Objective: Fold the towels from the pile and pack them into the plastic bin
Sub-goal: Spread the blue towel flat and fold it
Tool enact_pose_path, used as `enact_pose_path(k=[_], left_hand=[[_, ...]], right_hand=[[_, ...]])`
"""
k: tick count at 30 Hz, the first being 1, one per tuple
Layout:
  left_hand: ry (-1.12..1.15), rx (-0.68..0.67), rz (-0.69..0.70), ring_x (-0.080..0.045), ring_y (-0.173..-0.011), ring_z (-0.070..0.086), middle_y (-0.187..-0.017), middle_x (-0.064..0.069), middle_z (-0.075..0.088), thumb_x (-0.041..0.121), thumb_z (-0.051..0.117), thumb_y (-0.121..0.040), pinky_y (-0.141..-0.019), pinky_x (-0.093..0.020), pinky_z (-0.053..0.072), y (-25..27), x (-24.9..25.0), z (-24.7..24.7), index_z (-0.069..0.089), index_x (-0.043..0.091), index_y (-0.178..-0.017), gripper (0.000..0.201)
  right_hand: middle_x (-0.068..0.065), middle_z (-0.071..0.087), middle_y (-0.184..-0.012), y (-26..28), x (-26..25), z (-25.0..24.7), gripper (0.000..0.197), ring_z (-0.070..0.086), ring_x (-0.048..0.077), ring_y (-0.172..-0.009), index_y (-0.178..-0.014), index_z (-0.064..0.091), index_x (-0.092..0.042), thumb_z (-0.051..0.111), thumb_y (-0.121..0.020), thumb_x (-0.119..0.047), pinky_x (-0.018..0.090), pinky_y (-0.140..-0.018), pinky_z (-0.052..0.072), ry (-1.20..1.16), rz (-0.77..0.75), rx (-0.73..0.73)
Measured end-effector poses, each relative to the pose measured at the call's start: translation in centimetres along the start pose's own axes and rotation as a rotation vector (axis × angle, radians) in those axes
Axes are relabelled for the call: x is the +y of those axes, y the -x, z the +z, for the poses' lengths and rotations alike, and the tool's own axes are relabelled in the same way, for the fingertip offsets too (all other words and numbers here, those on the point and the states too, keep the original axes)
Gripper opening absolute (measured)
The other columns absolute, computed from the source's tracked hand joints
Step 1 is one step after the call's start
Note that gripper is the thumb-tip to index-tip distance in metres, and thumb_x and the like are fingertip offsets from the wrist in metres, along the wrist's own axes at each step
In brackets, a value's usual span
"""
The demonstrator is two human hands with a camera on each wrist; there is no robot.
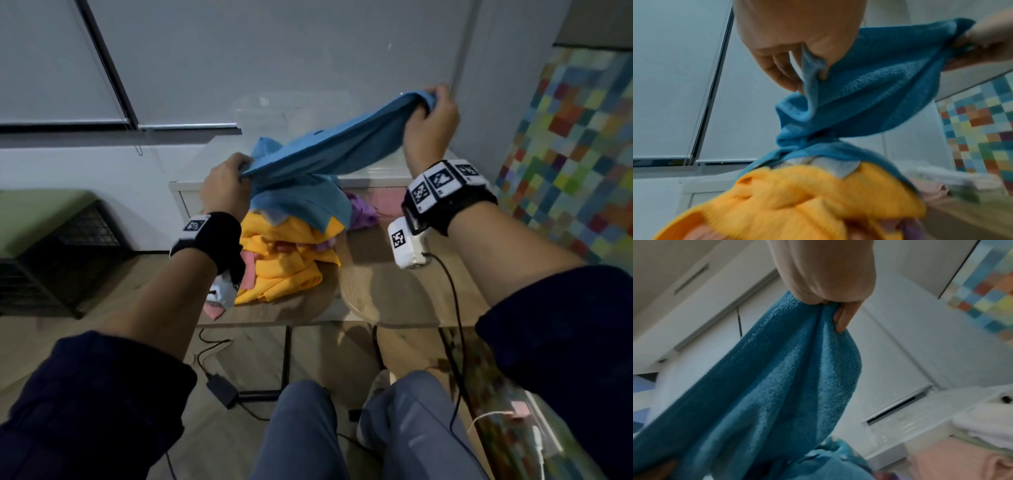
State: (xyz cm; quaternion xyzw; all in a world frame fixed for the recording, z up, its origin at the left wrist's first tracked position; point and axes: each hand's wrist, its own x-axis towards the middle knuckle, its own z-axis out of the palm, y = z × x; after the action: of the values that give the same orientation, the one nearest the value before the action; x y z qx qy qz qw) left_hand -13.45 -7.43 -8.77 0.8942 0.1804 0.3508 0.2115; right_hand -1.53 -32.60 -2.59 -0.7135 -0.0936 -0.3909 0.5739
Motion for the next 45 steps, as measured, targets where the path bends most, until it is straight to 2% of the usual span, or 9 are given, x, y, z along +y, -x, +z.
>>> enact_pose_path(k=[6, 14, 18, 22, 26, 31, 37, 41, 45], left_hand=[[0.307, 0.128, -0.003, -0.027, -0.104, 0.059, -0.108, -0.005, 0.067, 0.010, 0.051, -0.079, -0.082, -0.033, 0.046, -0.7, 4.3, -0.9, 0.066, 0.021, -0.105, 0.032], [0.502, 0.125, 0.043, -0.019, -0.070, 0.042, -0.072, -0.009, 0.049, 0.030, 0.054, -0.090, -0.059, -0.028, 0.026, -0.2, 8.1, 2.6, 0.058, 0.007, -0.083, 0.024], [0.490, 0.052, -0.003, -0.019, -0.069, 0.038, -0.063, -0.007, 0.039, 0.022, 0.048, -0.096, -0.059, -0.028, 0.024, 0.1, 7.3, 6.1, 0.050, 0.007, -0.074, 0.026], [0.557, 0.070, -0.056, -0.020, -0.066, 0.042, -0.057, -0.001, 0.035, 0.018, 0.046, -0.092, -0.060, -0.036, 0.038, -1.2, 6.9, 8.1, 0.037, 0.020, -0.061, 0.032], [0.628, 0.247, 0.095, -0.002, -0.055, 0.038, -0.060, 0.008, 0.033, -0.002, 0.041, -0.086, -0.058, -0.020, 0.023, -3.4, 10.5, 5.7, 0.055, -0.003, -0.078, 0.016], [0.729, 0.375, 0.191, 0.004, -0.055, 0.031, -0.060, 0.015, 0.031, 0.020, 0.044, -0.092, -0.061, -0.026, 0.027, -5.9, 13.1, 2.5, 0.043, 0.017, -0.069, 0.023], [0.802, -0.027, 0.080, 0.000, -0.052, 0.027, -0.049, 0.013, 0.031, 0.036, 0.048, -0.093, -0.052, -0.030, 0.021, -0.9, 11.0, 4.2, 0.033, 0.025, -0.056, 0.041], [0.790, -0.612, -0.132, -0.007, -0.049, 0.055, -0.050, 0.006, 0.061, 0.028, 0.050, -0.095, -0.050, -0.020, 0.043, 4.6, 8.0, 6.9, 0.056, 0.015, -0.070, 0.029], [0.750, -0.862, -0.378, -0.005, -0.049, 0.063, -0.057, 0.007, 0.068, 0.014, 0.050, -0.095, -0.049, -0.019, 0.052, 10.2, 5.7, 9.3, 0.059, 0.011, -0.087, 0.013]], right_hand=[[0.011, 0.063, -0.105, -1.7, 3.4, -7.4, 0.014, 0.059, 0.021, -0.095, -0.099, 0.053, -0.011, 0.046, -0.088, -0.005, 0.020, -0.073, 0.039, 0.143, 0.085, 0.129], [-0.001, 0.051, -0.074, -3.4, 6.4, -13.1, 0.015, 0.057, 0.020, -0.071, -0.087, 0.056, -0.010, 0.049, -0.093, -0.022, 0.033, -0.072, 0.048, 0.204, 0.157, 0.146], [0.002, 0.049, -0.063, -3.7, 8.5, -12.8, 0.032, 0.059, 0.011, -0.039, -0.066, 0.036, -0.022, 0.044, -0.096, -0.017, 0.029, -0.040, 0.051, 0.108, 0.305, 0.046], [0.014, 0.057, -0.085, -4.8, 10.7, -11.6, 0.017, 0.065, 0.036, -0.083, -0.077, 0.046, -0.015, 0.045, -0.094, -0.016, 0.047, -0.078, 0.054, 0.124, 0.356, -0.060], [0.010, 0.047, -0.087, -7.4, 7.6, -10.9, 0.007, 0.048, 0.019, -0.086, -0.089, 0.042, -0.009, 0.041, -0.095, -0.007, 0.022, -0.074, 0.037, 0.030, 0.256, 0.013], [-0.010, 0.042, -0.073, -9.1, 3.6, -13.0, 0.018, 0.047, 0.002, -0.072, -0.080, 0.042, -0.015, 0.042, -0.096, -0.007, 0.007, -0.064, 0.038, -0.036, 0.104, 0.230], [-0.007, 0.045, -0.067, -3.9, 5.6, -16.2, 0.027, 0.042, 0.010, -0.063, -0.065, 0.042, -0.019, 0.047, -0.091, -0.016, 0.020, -0.064, 0.037, 0.076, 0.231, 0.321], [0.008, 0.061, -0.087, -0.2, 9.4, -18.4, 0.024, 0.053, 0.023, -0.089, -0.094, 0.060, -0.011, 0.043, -0.089, -0.028, 0.026, -0.076, 0.037, 0.187, 0.507, 0.186], [0.016, 0.054, -0.132, 4.4, 14.2, -20.1, 0.043, 0.051, 0.030, -0.122, -0.129, 0.052, -0.002, 0.049, -0.095, -0.027, 0.027, -0.094, 0.037, 0.416, 0.737, -0.055]])
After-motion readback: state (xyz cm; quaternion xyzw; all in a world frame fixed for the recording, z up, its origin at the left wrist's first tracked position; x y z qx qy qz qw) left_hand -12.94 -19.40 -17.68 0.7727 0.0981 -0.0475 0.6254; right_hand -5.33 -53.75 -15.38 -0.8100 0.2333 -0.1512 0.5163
